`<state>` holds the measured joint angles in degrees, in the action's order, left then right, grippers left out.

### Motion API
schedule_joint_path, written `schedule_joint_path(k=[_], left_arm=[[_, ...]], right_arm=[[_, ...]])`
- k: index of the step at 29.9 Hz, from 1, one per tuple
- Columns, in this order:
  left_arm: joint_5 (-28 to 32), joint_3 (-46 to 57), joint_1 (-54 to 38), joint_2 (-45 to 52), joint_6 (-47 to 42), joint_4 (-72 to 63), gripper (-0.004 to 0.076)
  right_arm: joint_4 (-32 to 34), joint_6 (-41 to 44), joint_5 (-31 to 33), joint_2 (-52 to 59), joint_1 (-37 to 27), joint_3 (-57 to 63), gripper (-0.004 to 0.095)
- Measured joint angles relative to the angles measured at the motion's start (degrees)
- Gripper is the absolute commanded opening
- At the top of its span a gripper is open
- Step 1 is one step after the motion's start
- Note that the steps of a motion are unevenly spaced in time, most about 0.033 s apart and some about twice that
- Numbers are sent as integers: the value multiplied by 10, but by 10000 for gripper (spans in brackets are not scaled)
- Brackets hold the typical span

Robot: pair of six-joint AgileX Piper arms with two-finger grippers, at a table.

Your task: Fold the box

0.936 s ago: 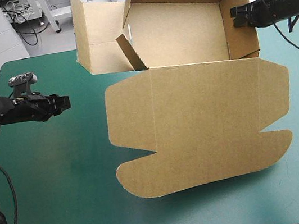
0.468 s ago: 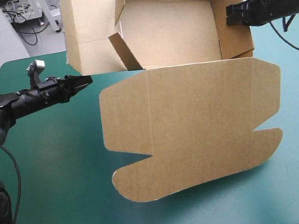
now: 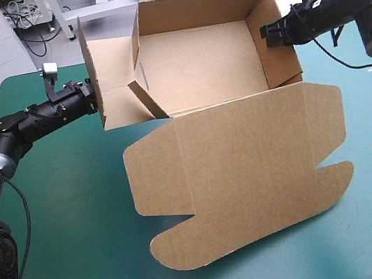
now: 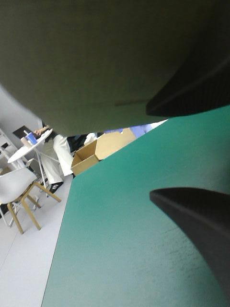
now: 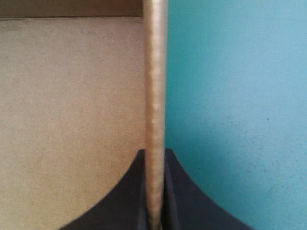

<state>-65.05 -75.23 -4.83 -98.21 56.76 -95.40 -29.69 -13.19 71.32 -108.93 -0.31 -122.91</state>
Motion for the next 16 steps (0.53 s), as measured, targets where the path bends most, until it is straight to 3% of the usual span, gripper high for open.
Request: schedule_joint_path(k=[5,16], left_arm=[[-23,-26,13,-1,-4,1,382],[-33,-131,48,-2,-77,1,398]], right_arm=[[18,4,0,0,0,0,-22],[21,13,0,0,0,0,-22]])
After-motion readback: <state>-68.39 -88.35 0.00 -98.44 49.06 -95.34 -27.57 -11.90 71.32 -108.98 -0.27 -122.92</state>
